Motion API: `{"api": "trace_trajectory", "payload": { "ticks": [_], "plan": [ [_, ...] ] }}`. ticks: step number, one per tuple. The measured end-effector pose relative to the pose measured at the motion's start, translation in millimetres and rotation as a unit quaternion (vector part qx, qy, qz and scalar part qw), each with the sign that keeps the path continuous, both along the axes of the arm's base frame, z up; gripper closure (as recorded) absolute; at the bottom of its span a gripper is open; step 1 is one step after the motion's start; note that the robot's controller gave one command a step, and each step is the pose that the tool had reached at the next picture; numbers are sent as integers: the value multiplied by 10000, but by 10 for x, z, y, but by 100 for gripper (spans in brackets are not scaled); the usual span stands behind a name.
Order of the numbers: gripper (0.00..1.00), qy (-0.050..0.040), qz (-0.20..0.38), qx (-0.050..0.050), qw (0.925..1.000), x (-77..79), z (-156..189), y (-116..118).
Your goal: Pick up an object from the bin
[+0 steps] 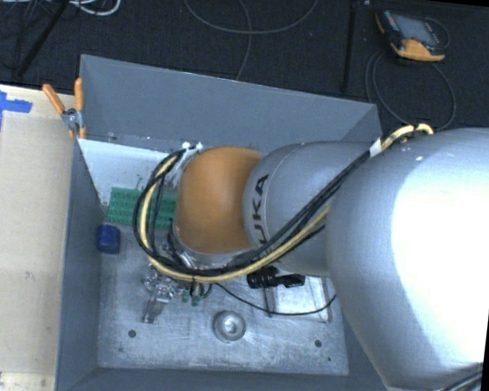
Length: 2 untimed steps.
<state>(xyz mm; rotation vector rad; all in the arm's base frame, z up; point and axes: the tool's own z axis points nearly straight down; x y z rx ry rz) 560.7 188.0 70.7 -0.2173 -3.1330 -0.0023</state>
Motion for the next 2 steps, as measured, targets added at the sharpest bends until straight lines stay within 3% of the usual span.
{"api": "trace_trajectory", "payload": {
  "ticks": [1, 2],
  "plan": [
    [100, -52, -18, 11, 10000, 29, 48, -2],
    [100, -45, 1698, -3, 9855, 12, 1669, -73]
  ]
}}
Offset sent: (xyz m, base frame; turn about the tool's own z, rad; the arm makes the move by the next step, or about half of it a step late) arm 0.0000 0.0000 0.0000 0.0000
